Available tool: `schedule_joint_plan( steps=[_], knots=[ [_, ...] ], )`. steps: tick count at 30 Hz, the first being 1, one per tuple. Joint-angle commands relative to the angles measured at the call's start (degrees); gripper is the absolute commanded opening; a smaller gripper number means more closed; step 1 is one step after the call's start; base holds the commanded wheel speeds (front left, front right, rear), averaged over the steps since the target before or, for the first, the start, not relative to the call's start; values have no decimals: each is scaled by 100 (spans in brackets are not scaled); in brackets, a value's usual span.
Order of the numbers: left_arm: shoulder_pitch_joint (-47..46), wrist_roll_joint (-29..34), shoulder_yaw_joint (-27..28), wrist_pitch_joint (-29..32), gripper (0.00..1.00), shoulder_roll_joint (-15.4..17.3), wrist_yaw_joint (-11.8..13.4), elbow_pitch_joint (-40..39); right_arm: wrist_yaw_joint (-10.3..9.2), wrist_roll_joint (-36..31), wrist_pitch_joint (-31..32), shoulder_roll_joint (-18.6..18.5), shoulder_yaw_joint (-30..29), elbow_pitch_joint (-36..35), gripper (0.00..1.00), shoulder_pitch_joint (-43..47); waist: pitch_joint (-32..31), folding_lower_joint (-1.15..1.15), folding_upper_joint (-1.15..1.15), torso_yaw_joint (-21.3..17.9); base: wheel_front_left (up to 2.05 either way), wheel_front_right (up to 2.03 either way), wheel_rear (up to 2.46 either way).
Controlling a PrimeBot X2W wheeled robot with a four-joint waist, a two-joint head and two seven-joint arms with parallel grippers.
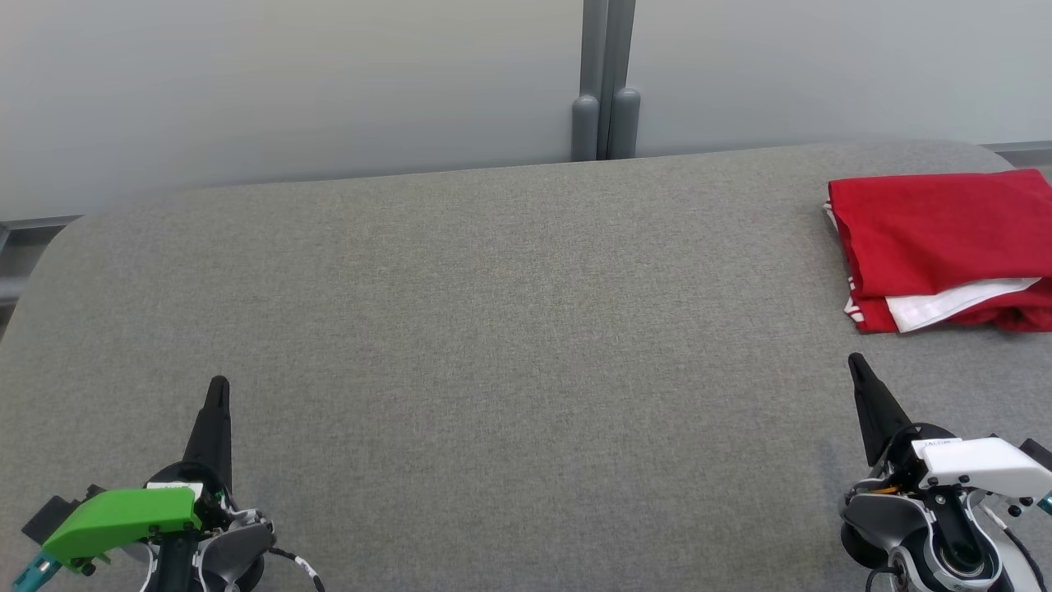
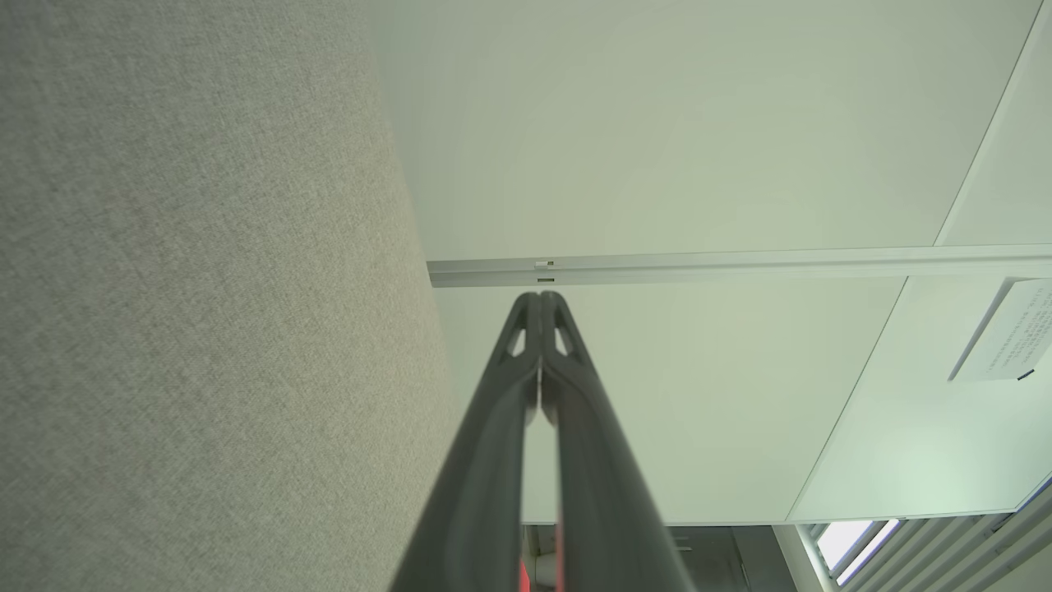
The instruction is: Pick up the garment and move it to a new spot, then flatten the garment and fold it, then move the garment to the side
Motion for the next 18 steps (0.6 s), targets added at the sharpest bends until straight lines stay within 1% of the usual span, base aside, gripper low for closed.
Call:
schedule_joint_plan(
  steps=[1, 18],
  knots=[
    [-66, -6, 22, 9, 0, -2, -26, -7, 4, 34, 10, -27, 3, 10, 0, -62, 0, 0, 0, 0, 0, 0, 0],
    [-66, -7, 21, 8, 0, -1, -26, -7, 4, 34, 9, -27, 3, 9, 0, -61, 0, 0, 0, 0, 0, 0, 0]
  ],
)
